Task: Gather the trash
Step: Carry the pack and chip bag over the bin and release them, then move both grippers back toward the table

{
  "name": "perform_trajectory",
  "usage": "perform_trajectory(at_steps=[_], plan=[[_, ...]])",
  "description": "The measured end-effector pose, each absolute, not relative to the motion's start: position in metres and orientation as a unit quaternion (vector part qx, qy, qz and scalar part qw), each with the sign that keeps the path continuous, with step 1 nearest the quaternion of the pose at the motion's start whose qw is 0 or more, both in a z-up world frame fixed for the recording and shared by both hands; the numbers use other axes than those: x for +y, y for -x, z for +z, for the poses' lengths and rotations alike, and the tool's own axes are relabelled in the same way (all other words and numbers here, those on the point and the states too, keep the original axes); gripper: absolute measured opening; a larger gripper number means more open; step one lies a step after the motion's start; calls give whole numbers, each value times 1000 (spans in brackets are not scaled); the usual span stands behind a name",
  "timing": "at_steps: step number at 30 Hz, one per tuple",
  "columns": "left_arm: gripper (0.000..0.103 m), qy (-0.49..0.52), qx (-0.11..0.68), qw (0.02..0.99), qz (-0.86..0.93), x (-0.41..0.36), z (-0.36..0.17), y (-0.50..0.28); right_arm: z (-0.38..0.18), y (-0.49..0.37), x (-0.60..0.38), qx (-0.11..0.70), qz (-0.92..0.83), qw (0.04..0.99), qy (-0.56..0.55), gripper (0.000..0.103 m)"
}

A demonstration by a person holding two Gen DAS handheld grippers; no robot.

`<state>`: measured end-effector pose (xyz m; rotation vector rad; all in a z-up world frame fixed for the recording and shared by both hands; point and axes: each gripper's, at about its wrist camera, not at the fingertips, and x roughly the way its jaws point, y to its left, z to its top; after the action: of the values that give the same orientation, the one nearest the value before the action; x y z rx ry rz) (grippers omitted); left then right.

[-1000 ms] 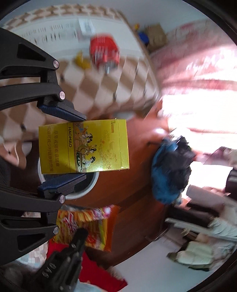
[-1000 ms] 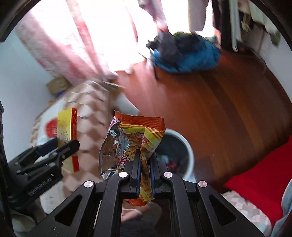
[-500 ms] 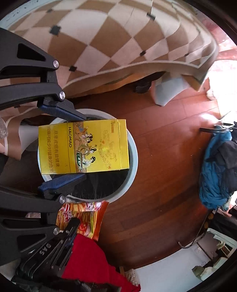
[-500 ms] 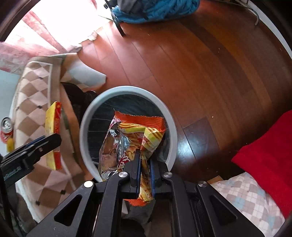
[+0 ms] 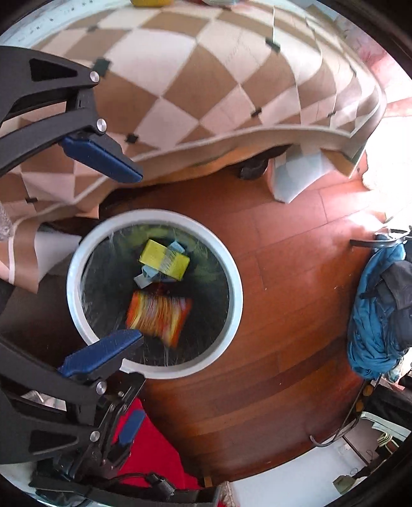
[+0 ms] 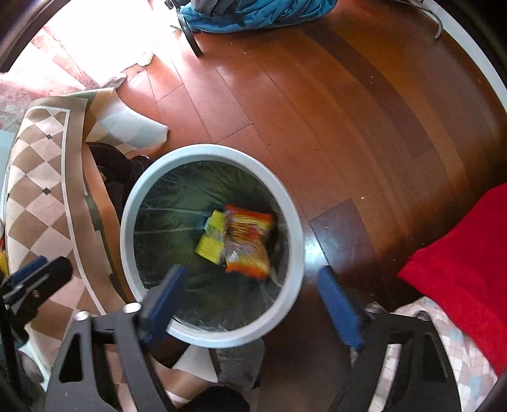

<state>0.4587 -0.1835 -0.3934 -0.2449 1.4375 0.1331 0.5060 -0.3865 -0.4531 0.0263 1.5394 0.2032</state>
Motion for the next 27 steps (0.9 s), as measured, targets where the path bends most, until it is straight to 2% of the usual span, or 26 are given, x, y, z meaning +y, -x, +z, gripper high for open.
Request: perform_trajectory(at_steps=[1,13,27], plan=[[94,102,655,745,69,-184,-389,-454,-451,-503,-387,695,88,714,-6,103],[94,69,642,758,93,-184,-358,-415,-387,-458,-380,664,92,740,54,103],[94,72,575,809,101,-184,-259,-355,-269,-406,-384,600,106,792,35,103]])
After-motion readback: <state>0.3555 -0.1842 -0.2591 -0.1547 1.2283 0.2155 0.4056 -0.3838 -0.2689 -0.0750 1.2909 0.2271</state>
